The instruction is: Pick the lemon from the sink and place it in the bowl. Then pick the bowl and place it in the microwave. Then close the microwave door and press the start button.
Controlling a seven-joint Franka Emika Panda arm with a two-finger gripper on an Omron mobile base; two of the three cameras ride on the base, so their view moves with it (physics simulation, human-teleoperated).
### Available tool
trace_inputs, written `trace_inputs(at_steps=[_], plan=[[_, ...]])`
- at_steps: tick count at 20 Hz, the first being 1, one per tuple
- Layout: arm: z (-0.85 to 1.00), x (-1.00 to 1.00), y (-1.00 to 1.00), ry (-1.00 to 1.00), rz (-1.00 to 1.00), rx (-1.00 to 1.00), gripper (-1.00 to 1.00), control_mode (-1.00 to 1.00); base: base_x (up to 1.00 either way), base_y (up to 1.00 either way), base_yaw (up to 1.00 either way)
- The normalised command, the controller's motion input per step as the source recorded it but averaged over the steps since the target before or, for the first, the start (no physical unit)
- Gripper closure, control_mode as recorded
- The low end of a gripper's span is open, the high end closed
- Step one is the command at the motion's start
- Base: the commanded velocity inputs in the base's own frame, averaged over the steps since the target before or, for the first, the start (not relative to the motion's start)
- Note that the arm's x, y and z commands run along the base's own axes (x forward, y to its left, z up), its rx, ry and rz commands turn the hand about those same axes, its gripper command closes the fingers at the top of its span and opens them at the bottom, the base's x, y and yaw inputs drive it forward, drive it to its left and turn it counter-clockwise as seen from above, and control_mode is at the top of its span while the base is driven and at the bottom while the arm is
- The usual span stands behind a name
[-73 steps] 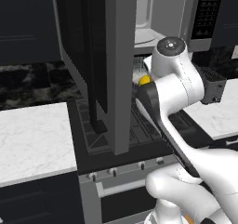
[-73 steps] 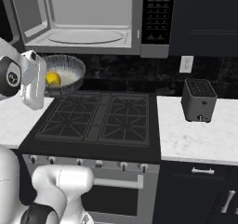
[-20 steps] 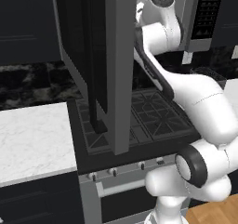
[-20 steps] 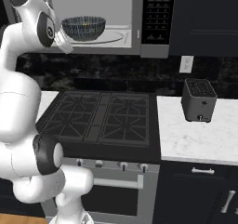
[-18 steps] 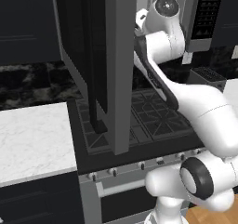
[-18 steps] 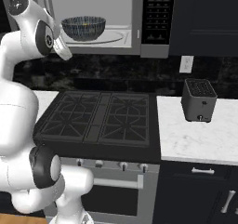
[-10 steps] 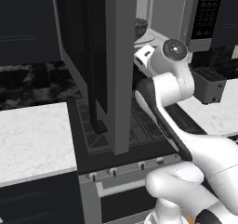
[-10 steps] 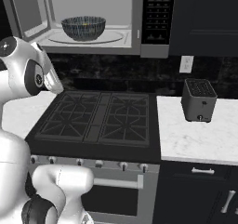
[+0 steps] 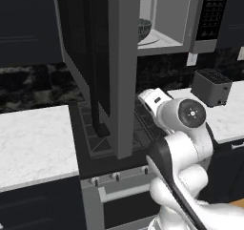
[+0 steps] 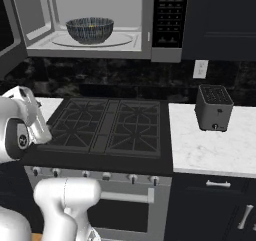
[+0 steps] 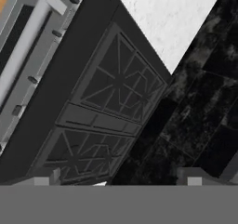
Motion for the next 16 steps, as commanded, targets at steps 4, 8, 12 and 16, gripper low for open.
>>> trace_inputs(at_steps=[4, 8, 12, 16], plan=[[-0.79, -0.86, 0.31, -0.04, 0.00, 0.04, -1.00, -1.00, 0.00, 0.00, 0.00], [-0.61, -0.53, 0.39, -0.08, -0.05, 0.04, -1.00, -1.00, 0.00, 0.00, 0.00], [-0.59, -0.87, 0.15, -0.05, -0.01, 0.08, -1.00, -1.00, 0.00, 0.00, 0.00], [-0.62, -0.92, 0.01, -0.04, 0.00, 0.10, -1.00, -1.00, 0.00, 0.00, 0.00]])
